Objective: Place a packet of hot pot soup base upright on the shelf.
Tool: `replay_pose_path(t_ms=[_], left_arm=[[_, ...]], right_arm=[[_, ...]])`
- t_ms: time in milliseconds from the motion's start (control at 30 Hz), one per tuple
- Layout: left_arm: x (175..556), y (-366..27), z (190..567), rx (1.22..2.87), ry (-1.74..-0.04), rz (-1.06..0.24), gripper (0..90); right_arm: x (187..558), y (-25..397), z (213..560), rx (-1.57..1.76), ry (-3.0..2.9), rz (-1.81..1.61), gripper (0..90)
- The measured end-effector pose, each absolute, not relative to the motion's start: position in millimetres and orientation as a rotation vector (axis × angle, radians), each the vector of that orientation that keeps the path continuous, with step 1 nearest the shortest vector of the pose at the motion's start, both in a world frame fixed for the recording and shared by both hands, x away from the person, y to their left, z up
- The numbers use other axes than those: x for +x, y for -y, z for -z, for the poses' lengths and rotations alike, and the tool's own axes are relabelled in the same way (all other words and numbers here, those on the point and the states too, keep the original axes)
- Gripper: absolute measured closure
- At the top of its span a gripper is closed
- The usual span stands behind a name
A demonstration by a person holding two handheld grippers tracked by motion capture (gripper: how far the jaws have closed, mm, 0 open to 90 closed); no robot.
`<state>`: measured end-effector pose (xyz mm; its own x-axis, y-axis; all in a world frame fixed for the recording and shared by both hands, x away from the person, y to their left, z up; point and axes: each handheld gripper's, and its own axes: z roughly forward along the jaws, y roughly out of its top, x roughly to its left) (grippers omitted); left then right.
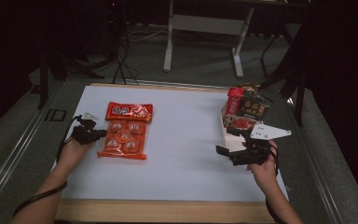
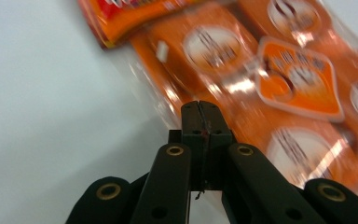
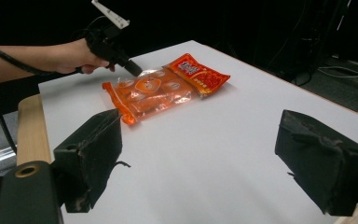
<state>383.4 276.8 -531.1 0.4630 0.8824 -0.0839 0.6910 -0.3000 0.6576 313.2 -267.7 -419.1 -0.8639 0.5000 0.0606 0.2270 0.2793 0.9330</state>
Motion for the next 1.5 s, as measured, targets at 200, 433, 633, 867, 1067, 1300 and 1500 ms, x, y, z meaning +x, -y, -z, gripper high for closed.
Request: replay_pose_path(t_ms=[200, 433, 633, 867, 1067, 1300, 1500], left_arm=[[400, -281, 530, 2.002, -1.355, -0.425, 90.0], [412, -279, 537, 2.009, -1.351, -0.440, 90.0], [417, -271, 541, 2.029, -1.327, -0.421, 90.0], [419, -267, 540, 2.060, -1.308, -0.399, 90.0], [422, -249, 540, 2.087, -1.254, -0.371, 90.0], [422, -217, 540, 2.115, -1.165, -0.325, 90.0], [419, -187, 538, 2.160, -1.074, -0.290, 90.0]], right_arm=[[313, 268, 420, 0.676, -2.308, -1.624, 14.7], [313, 267, 420, 0.673, -2.314, -1.625, 14.7], [313, 267, 420, 0.674, -2.316, -1.624, 14.7], [314, 266, 422, 0.675, -2.323, -1.626, 14.8], [314, 265, 422, 0.666, -2.328, -1.623, 14.8], [314, 267, 422, 0.671, -2.326, -1.625, 14.8], [313, 267, 422, 0.672, -2.324, -1.627, 14.8]])
